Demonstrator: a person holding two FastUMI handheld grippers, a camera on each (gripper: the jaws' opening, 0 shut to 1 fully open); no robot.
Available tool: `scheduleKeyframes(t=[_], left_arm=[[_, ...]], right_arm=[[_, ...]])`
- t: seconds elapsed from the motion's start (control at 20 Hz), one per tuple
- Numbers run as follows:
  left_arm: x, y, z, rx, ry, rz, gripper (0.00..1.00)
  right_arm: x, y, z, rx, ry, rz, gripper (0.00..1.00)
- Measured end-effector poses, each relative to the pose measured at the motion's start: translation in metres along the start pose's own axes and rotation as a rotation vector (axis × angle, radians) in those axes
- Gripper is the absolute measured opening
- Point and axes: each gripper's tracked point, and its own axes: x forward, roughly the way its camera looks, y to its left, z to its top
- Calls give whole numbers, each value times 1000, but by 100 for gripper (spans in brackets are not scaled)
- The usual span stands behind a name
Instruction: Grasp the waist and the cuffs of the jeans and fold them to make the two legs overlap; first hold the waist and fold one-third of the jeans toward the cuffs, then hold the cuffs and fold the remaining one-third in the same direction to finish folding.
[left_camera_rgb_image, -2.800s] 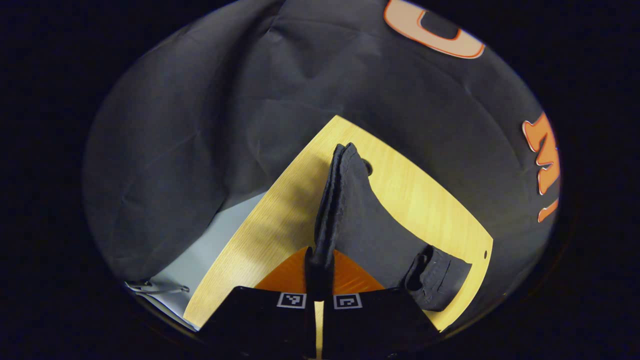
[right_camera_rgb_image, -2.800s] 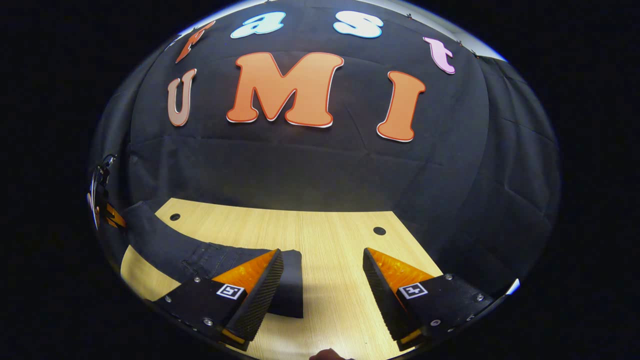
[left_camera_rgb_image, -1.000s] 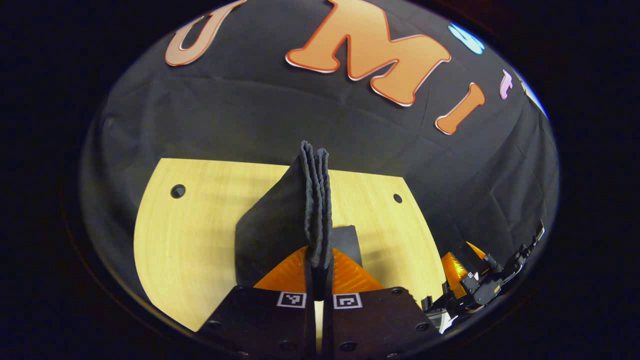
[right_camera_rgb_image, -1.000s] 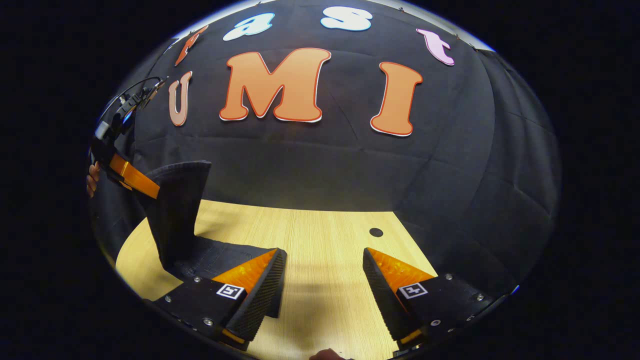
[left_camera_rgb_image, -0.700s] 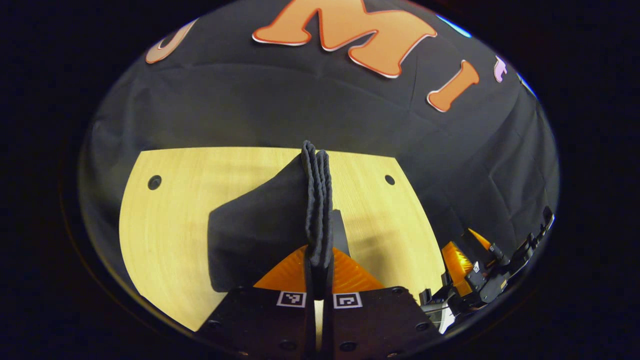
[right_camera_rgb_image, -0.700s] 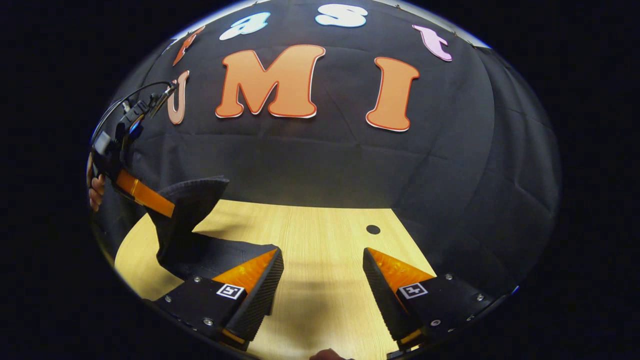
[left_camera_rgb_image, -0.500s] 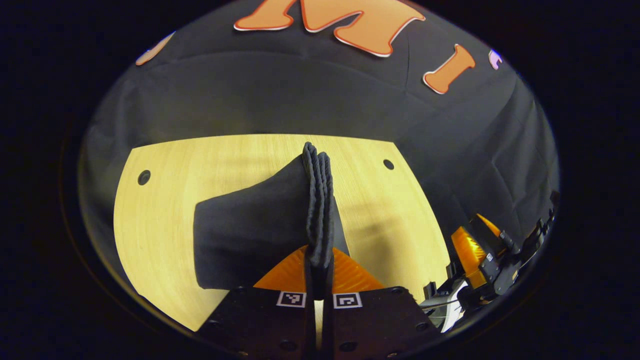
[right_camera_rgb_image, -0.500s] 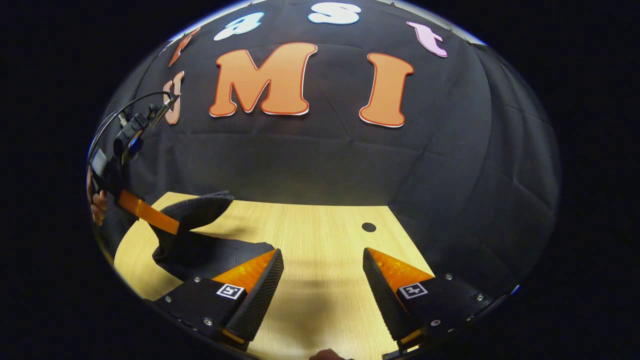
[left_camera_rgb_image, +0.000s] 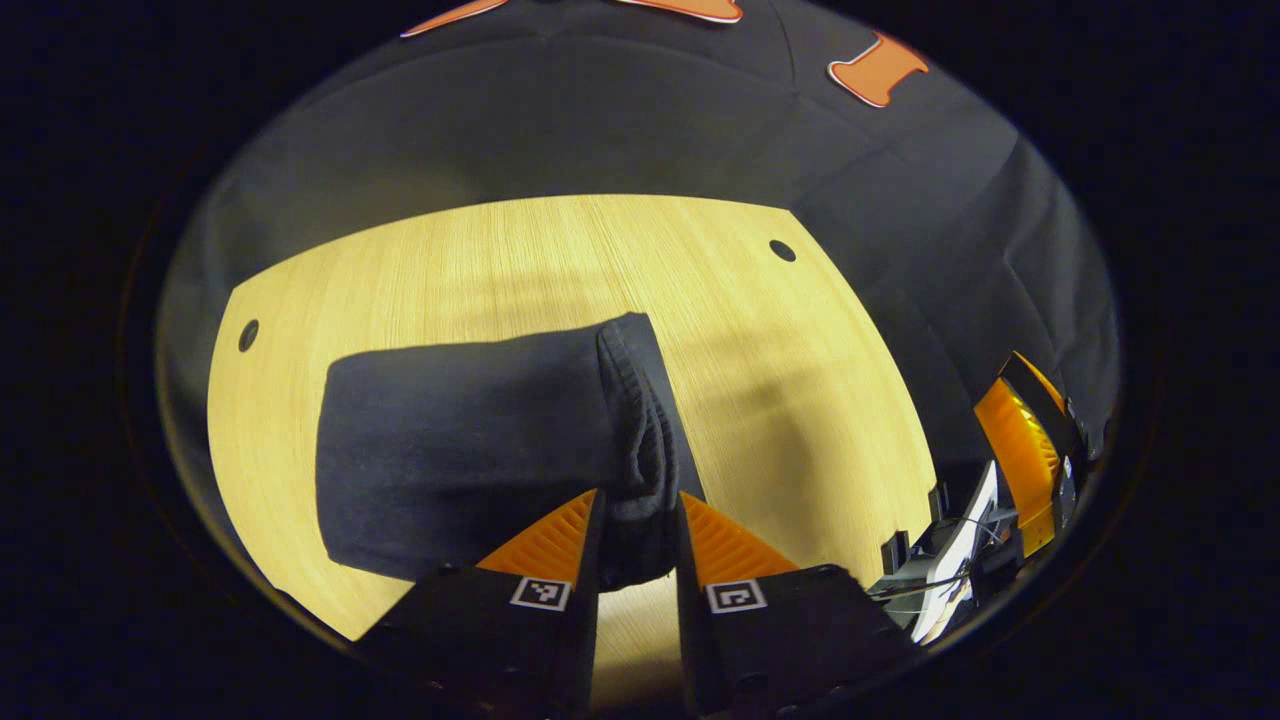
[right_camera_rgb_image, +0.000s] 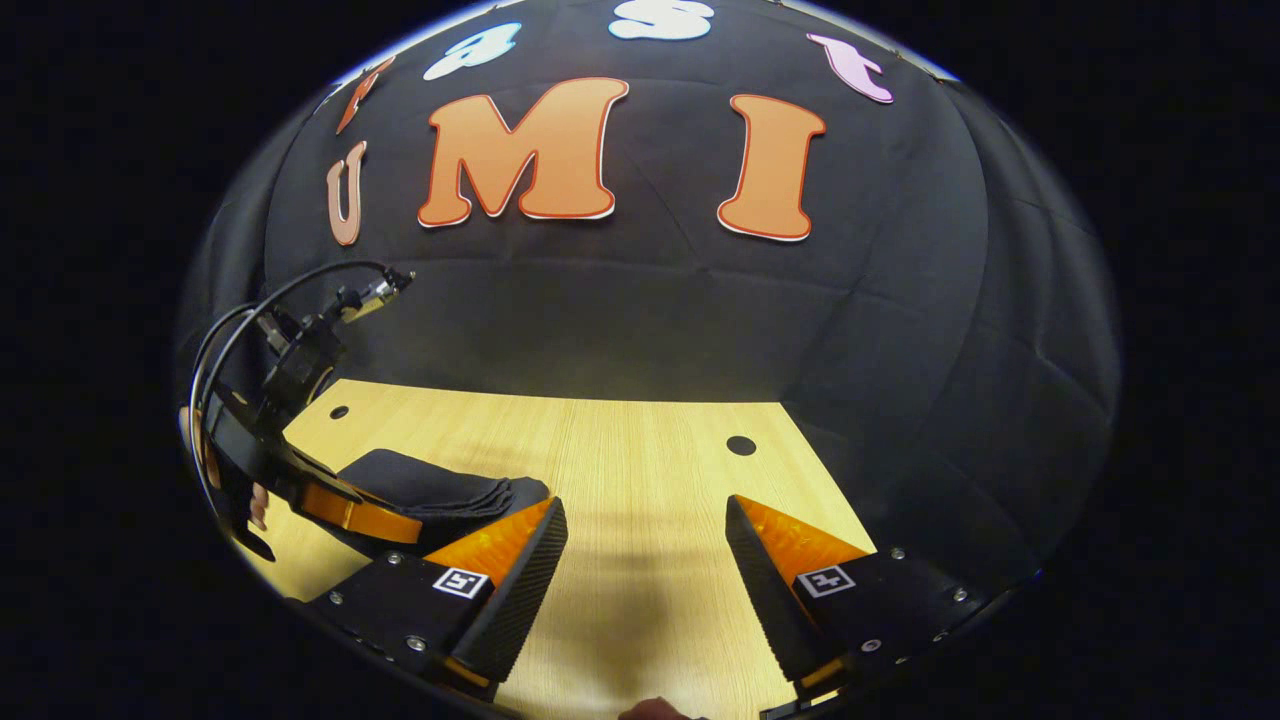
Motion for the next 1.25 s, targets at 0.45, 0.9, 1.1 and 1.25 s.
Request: scheduleKeyframes(t=[0.45,0.9,1.1,1.25], left_arm=[[-50,-3,39,21,-264,-24,84],[-150,28,65,86,-681,219,93],[-196,34,66,67,-881,276,93],[-208,35,64,89,-1006,317,93]], right_arm=[[-10,24,25,-26,-73,14,96],[-37,92,90,-37,-299,132,96],[-54,117,108,-59,-377,161,96],[-73,133,114,-77,-413,166,95]])
